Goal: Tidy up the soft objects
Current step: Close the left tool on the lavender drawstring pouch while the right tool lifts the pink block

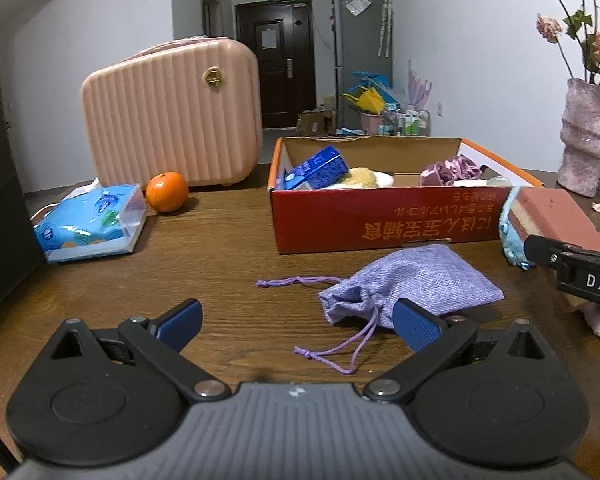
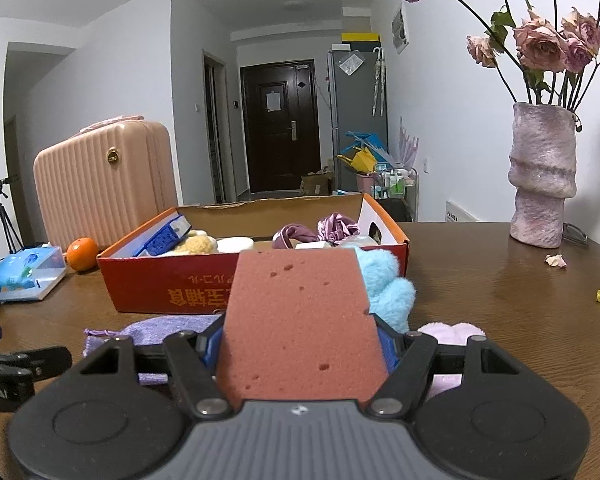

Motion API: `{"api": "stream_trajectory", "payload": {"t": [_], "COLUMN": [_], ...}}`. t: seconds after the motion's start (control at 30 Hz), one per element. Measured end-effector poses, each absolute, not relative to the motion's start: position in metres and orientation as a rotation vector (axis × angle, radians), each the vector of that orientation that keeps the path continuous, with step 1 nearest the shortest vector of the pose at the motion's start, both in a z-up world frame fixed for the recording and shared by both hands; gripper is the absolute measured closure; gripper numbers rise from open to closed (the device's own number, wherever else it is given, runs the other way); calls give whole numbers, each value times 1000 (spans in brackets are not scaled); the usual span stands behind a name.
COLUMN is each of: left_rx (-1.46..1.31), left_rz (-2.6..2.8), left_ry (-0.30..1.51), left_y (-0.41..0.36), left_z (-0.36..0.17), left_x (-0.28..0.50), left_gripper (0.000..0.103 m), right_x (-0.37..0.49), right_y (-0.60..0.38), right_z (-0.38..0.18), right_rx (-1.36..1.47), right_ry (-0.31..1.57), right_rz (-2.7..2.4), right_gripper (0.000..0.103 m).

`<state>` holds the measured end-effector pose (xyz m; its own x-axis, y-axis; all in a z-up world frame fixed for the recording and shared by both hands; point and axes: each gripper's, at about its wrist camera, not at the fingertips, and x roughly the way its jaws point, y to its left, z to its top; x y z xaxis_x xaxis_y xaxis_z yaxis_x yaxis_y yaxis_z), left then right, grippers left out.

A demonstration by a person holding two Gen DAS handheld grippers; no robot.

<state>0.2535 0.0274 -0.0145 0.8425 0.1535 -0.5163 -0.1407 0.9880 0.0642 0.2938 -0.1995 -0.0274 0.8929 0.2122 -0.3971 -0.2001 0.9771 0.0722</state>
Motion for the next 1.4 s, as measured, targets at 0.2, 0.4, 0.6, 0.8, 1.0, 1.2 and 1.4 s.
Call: {"api": "stream_trajectory", "payload": {"t": [0.2, 0.4, 0.6, 0.8, 1.0, 1.2, 1.4], "left_rx": [52, 59, 57, 59, 78, 92, 60], "left_rz": [113, 49, -7, -45, -55, -59, -64], "left_ry": [532, 555, 574, 606, 649, 694, 732], "left_y": [19, 7, -7, -19, -23, -26, -22], "left_z": [-13, -18, -22, -29, -39, -49, -55], "left_x": [263, 282, 305, 327, 345, 355, 358], "left_gripper": [0, 0, 0, 0, 0, 0, 0], "right_x": [296, 299, 304, 307, 310, 310, 310], "right_y": [-202, -208, -213, -216, -218, -215, -215], "right_z": [-28, -28, -29, -30, -32, -33, -33], "right_rx": [35, 43, 46, 47, 48, 42, 47], "right_ry": [417, 407, 405, 405, 411, 415, 420], "right_rz": [204, 186, 177, 176, 186, 196, 196], "right_gripper": [34, 34, 34, 34, 34, 34, 34]}}
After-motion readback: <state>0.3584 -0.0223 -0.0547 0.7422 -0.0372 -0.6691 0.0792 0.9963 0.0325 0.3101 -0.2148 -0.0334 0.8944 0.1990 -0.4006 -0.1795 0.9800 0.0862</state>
